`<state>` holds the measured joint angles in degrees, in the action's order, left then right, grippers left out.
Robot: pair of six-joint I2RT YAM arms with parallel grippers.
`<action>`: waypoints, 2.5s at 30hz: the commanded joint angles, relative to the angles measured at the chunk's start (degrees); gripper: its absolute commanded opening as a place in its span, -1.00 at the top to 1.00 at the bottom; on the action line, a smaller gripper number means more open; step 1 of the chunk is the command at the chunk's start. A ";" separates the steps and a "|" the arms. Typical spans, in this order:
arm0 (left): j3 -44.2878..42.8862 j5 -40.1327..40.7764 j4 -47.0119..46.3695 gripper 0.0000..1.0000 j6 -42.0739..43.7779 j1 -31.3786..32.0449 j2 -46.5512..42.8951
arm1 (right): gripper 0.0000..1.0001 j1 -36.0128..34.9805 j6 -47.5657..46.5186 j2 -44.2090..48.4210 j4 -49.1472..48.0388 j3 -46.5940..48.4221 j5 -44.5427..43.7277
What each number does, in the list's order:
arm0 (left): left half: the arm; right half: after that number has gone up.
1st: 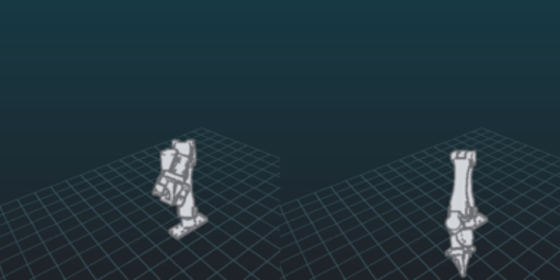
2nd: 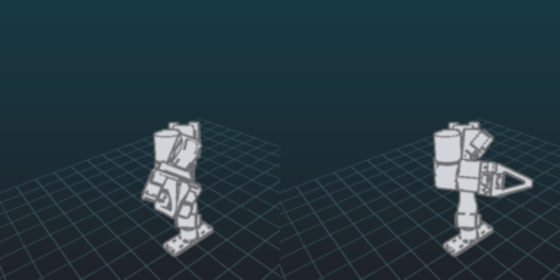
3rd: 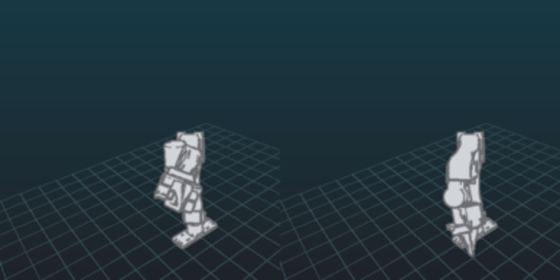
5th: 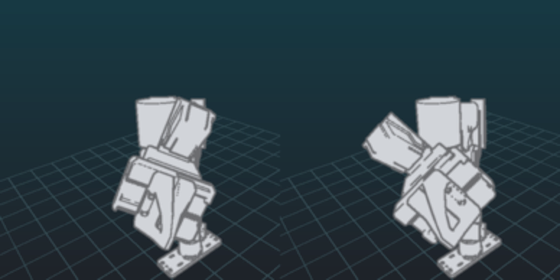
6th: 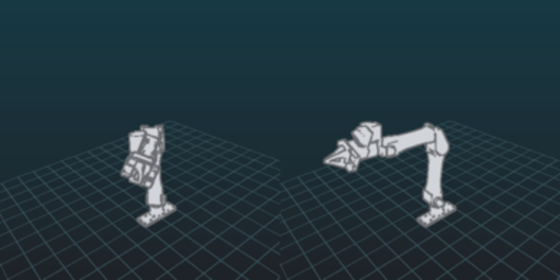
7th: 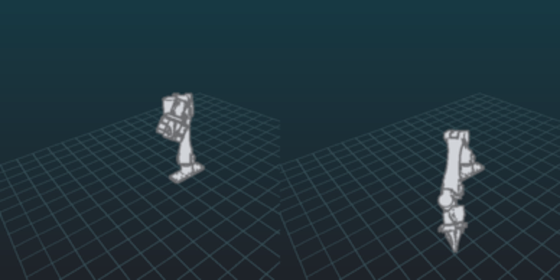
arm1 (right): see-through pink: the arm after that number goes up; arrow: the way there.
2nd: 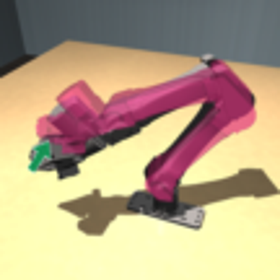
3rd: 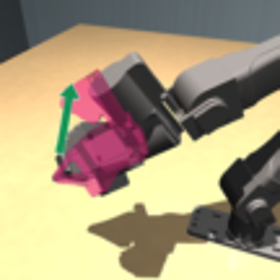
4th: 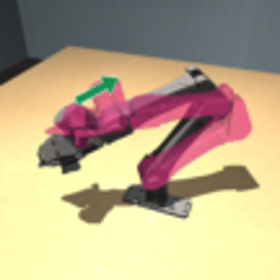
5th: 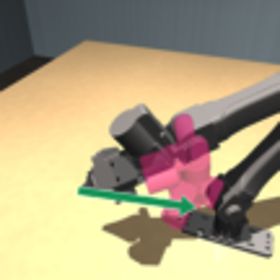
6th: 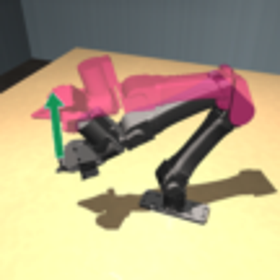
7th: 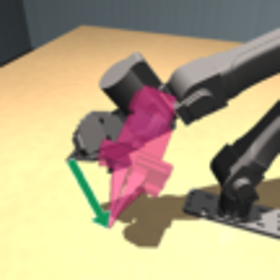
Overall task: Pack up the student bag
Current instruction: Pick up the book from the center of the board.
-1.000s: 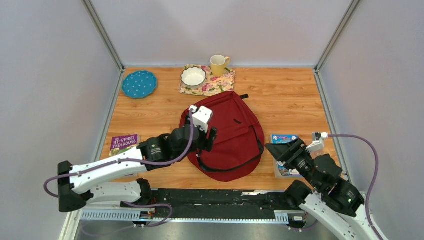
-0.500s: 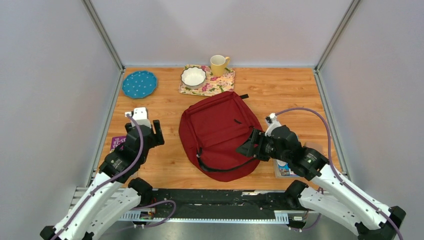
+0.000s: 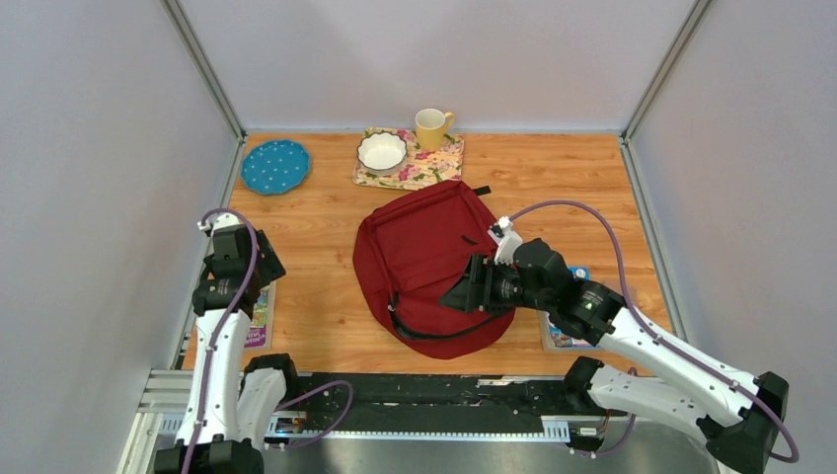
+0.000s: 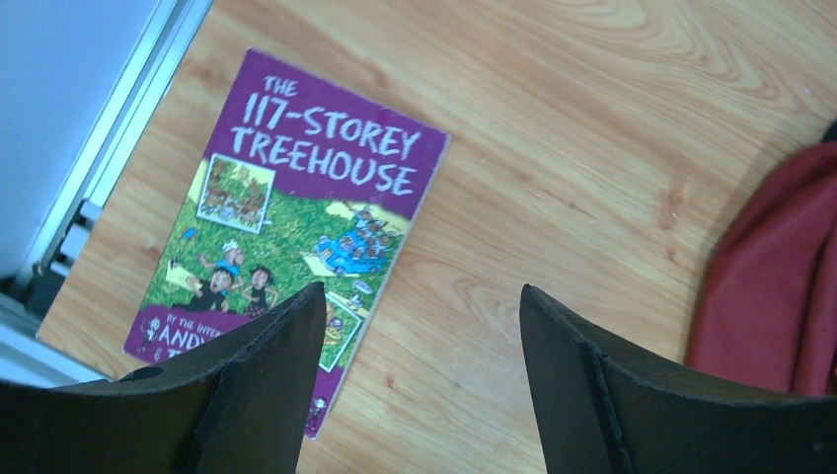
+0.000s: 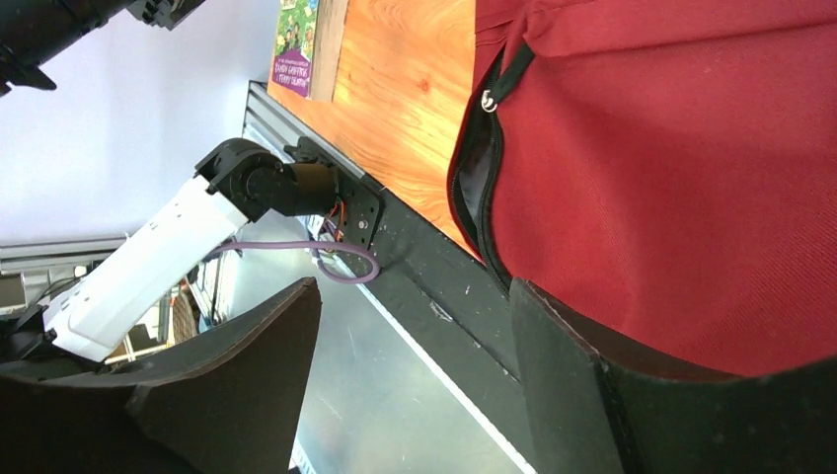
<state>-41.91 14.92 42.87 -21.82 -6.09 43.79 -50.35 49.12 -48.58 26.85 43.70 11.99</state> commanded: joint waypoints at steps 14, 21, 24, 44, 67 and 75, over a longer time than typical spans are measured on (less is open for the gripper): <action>6.75 -17.55 -4.11 -0.60 6.97 -30.65 4.20 | -0.47 -1.68 -5.62 -16.11 -3.56 10.62 6.47; 7.63 -15.98 -5.60 -0.62 8.91 -30.83 4.55 | -0.47 -3.00 -5.79 -23.74 -1.57 14.29 6.38; 8.69 -14.40 -6.40 -0.62 7.68 -31.00 3.41 | -0.47 -3.09 -3.79 -27.78 -2.23 14.14 8.83; 8.08 -18.61 -21.25 -0.65 7.58 -39.35 15.09 | -0.46 -7.05 -3.94 -35.62 -4.26 17.82 12.26; 12.47 -26.87 -34.43 -0.64 20.60 -39.35 24.67 | -0.44 -7.05 -7.82 -50.83 -0.04 30.74 18.60; 11.41 -27.74 -30.48 -0.64 18.75 -39.27 28.11 | -0.44 -7.05 -7.90 -50.48 -0.92 30.30 19.13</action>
<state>-30.24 -11.20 9.61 -2.74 -45.06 70.70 -57.21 42.13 -99.39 27.14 72.03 29.93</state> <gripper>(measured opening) 0.822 0.722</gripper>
